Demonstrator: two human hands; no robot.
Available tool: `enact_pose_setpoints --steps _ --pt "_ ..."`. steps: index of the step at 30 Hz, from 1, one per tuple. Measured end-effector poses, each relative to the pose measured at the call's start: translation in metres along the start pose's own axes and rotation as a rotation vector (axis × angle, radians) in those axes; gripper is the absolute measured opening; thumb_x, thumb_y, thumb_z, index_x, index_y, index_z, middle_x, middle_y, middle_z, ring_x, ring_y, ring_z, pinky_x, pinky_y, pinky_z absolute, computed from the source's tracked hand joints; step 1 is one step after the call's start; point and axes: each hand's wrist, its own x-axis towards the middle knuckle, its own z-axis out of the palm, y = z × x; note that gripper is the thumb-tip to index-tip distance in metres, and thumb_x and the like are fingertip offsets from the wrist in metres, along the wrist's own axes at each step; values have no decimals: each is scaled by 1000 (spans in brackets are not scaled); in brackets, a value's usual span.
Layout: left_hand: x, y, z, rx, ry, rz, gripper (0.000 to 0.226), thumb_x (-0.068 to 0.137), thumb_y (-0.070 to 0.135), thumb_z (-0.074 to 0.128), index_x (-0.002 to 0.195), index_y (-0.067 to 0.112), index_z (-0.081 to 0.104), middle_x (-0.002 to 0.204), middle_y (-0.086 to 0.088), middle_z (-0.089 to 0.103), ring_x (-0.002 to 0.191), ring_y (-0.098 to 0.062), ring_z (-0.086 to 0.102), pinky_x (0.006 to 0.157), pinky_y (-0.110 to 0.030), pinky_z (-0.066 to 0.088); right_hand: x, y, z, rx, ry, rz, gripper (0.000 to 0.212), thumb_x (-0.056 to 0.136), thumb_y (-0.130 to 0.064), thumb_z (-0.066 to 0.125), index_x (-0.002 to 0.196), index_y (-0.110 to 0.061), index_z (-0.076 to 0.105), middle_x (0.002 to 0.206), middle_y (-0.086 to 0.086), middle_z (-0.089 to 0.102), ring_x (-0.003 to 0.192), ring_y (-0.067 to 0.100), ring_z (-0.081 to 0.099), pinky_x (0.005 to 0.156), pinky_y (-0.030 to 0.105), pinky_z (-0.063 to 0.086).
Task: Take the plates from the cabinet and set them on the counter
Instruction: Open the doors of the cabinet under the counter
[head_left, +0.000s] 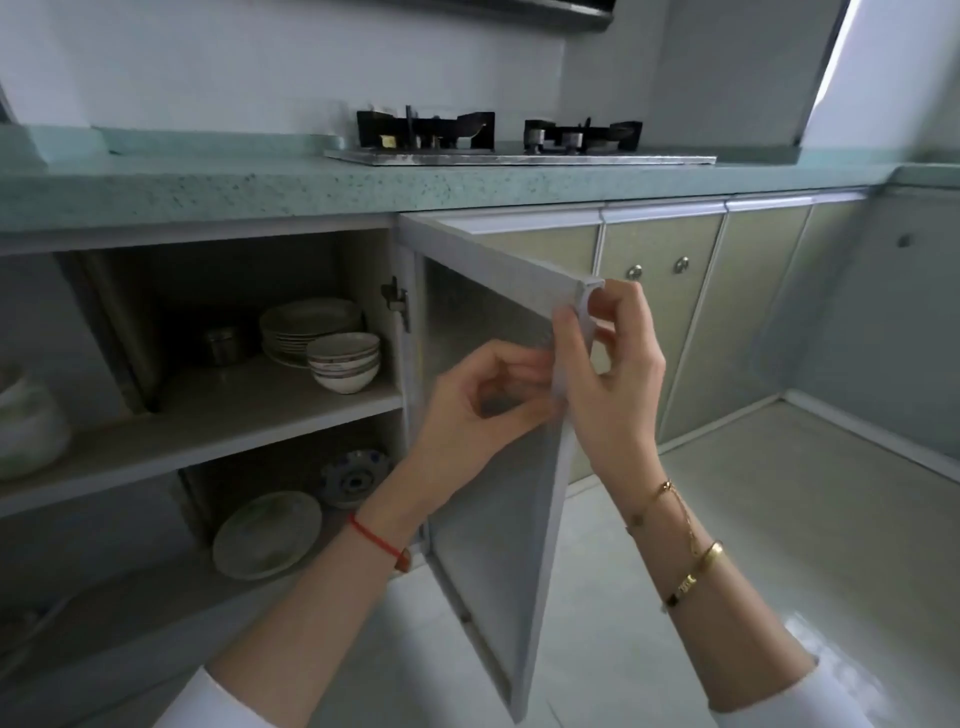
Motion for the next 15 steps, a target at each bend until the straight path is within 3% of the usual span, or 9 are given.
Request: enact_pose_setpoints --steps 6,10,15 --pt "21 -24 34 -5 28 15 35 86 -7 65 120 -8 59 118 -22 67 113 -36 65 103 -57 47 20 23 -24 -111 28 19 9 93 -20 59 95 -11 56 90 -3 50 79 4 50 71 19 45" --pt "27 -35 29 -39 26 33 31 86 -3 65 116 -6 61 113 -20 68 108 -35 66 98 -60 50 20 25 -26 -98 -7 3 14 91 -20 63 99 -10 56 89 2 55 76 16 54 69 21 46" --pt "21 -36 20 -126 -17 43 31 88 5 63 119 2 62 118 -15 69 113 -32 66 98 -52 53 12 9 -21 -148 160 -102 31 87 -20 68 112 -5 57 98 2 50 86 23 51 76 23 42"
